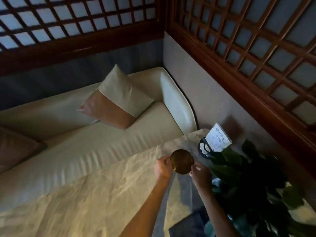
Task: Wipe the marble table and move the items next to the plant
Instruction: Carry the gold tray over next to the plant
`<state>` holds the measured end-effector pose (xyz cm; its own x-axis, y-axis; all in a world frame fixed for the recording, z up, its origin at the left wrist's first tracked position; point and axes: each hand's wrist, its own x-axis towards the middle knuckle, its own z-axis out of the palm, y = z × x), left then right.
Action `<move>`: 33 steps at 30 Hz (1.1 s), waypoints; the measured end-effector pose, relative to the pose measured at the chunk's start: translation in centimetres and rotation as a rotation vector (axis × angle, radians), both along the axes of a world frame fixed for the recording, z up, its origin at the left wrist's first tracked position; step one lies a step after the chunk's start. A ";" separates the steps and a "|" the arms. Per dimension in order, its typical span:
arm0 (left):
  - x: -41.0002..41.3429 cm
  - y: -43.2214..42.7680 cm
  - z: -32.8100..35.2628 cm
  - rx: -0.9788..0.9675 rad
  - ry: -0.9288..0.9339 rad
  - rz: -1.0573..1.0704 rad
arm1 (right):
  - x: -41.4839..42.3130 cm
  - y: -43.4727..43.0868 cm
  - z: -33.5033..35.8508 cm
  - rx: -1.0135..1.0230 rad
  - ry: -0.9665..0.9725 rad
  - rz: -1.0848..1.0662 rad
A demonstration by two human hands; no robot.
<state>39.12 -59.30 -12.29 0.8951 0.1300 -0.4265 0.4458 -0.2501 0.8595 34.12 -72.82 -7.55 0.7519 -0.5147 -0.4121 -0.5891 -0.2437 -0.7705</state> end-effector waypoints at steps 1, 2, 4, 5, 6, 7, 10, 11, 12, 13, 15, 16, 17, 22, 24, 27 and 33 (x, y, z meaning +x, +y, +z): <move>0.7 -0.9 -1.5 -0.008 0.012 0.001 | 0.8 -0.6 -0.6 -0.013 -0.016 -0.014; 1.1 -1.7 -2.1 -0.002 0.036 0.003 | 1.4 -1.1 -1.2 -0.008 -0.021 -0.030; 1.2 -2.8 -4.9 0.021 0.097 -0.002 | 2.4 -1.8 -2.2 0.046 0.001 -0.068; 1.2 -3.1 -6.2 0.014 0.109 0.003 | 2.8 -2.2 -2.5 0.085 0.001 -0.086; 1.0 -3.4 -6.4 0.025 0.116 -0.007 | 3.1 -2.5 -3.1 0.096 0.000 -0.092; 0.7 -3.6 -6.1 0.028 0.113 -0.010 | 3.2 -2.8 -3.5 0.101 -0.002 -0.086; 0.2 -3.6 -3.2 0.035 0.166 -0.073 | 2.9 -2.8 -4.2 0.050 0.027 -0.050; 0.0 -3.6 -2.9 0.042 0.184 -0.087 | 2.7 -2.8 -4.2 0.014 0.043 -0.021; -0.1 -3.6 -3.1 0.043 0.186 -0.092 | 2.6 -2.8 -4.3 -0.001 0.055 0.004; -0.2 -3.5 -3.1 0.045 0.174 -0.082 | 2.4 -2.7 -4.4 -0.004 0.085 0.014; -0.2 -3.4 -4.7 0.076 0.152 -0.029 | 2.4 -2.6 -4.2 -0.030 0.123 0.015; -0.3 -3.4 -5.6 0.094 0.158 -0.024 | 2.4 -2.7 -4.3 -0.051 0.135 0.013; -0.4 -3.3 -5.2 0.107 0.169 -0.033 | 2.4 -2.8 -4.3 -0.063 0.139 0.018; -1.0 -3.1 -1.4 0.085 0.217 -0.102 | 2.1 -2.5 -3.7 -0.121 0.138 0.005; -1.5 -2.2 -0.2 0.078 0.217 -0.079 | 1.7 -1.8 -3.3 -0.201 0.129 0.031; -3.1 1.0 2.0 0.095 0.160 -0.061 | 0.6 0.5 -1.8 -0.298 0.026 0.143; -10.4 14.6 6.1 0.141 0.057 0.061 | -4.4 10.4 2.3 -0.010 -0.058 0.403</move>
